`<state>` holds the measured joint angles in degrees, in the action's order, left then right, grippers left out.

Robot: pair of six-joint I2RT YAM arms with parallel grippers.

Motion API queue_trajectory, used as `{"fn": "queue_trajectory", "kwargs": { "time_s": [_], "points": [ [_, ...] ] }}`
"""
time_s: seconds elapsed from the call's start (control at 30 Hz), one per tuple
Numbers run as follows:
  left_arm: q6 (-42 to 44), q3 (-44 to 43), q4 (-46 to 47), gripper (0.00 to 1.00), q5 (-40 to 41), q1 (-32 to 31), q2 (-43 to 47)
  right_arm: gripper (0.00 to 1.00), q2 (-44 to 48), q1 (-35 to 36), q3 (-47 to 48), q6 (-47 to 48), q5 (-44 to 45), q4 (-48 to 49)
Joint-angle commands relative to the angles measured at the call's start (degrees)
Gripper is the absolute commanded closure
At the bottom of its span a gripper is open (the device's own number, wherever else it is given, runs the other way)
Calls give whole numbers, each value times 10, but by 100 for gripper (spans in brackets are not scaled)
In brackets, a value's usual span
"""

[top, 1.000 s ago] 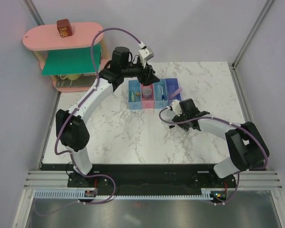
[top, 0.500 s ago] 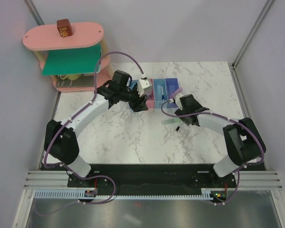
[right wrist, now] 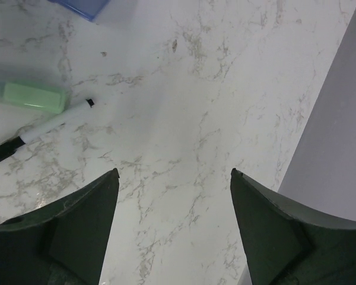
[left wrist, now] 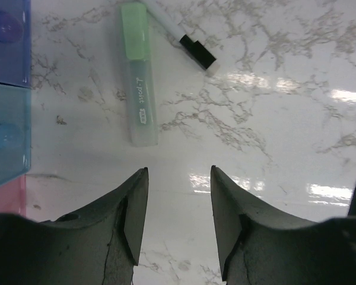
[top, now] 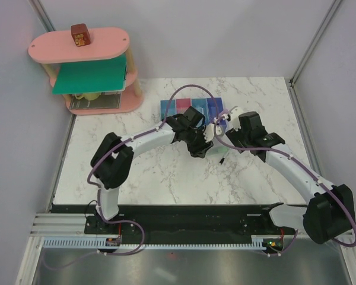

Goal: Sort the stationery into containers
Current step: Pick up the pen from the center of the board.

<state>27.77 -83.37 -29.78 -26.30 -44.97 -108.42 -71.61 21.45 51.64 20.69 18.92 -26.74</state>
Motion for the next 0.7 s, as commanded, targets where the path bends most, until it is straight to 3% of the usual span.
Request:
{"fn": "queue_trajectory", "kwargs": {
  "time_s": [0.0,0.13,0.3,0.67],
  "points": [
    [-25,-59,4,47,60,-8,-76,16,35,10,27,-16,-62,-36],
    [-27,-98,4,48,68,-10,-123,17,43,10,15,-28,-141,-47],
    [-27,-117,3,48,69,-18,-154,16,46,10,15,-29,-144,-49],
    [-29,-126,3,48,48,-41,-169,16,70,5,-33,-45,-11,-2]
  ]
}}
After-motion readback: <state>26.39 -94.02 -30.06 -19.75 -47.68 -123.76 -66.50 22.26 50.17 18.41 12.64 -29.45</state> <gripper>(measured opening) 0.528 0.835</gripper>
